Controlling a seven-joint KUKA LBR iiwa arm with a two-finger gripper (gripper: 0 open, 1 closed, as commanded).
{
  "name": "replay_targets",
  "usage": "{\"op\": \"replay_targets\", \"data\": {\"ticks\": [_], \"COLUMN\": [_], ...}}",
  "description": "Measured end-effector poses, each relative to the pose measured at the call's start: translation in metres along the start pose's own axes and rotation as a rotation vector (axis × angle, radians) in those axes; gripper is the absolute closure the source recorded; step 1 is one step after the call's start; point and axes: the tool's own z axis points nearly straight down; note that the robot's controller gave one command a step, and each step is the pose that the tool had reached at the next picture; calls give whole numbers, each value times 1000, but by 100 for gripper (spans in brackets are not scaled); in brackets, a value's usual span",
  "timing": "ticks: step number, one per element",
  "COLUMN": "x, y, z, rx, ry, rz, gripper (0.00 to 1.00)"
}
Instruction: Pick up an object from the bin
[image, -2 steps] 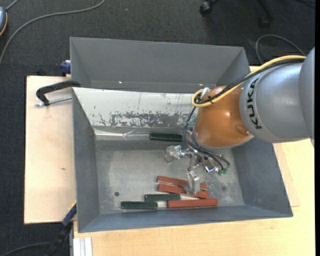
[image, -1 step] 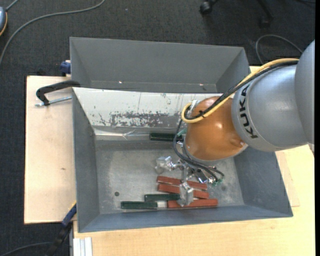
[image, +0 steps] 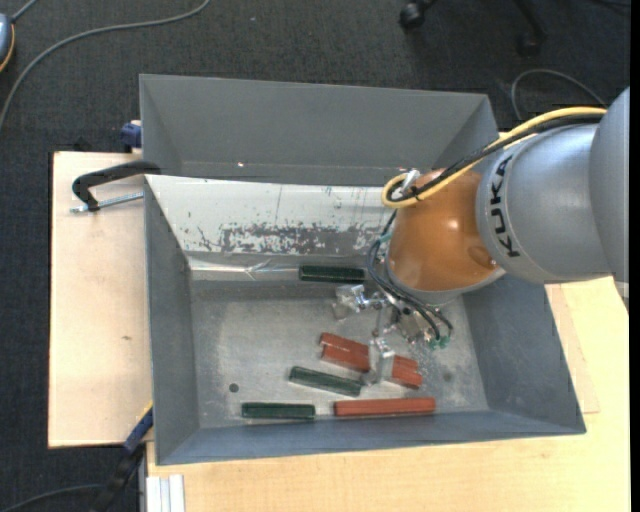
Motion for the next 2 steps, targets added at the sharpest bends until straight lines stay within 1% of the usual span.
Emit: {"op": "replay_targets", "data": {"ticks": [1,2], "x": [0,3], "y": [2,-12], "z": [0,-157], "rx": [-2,2], "ry": [2,-8], "rz": [-2,-49], "gripper": [100,100]}}
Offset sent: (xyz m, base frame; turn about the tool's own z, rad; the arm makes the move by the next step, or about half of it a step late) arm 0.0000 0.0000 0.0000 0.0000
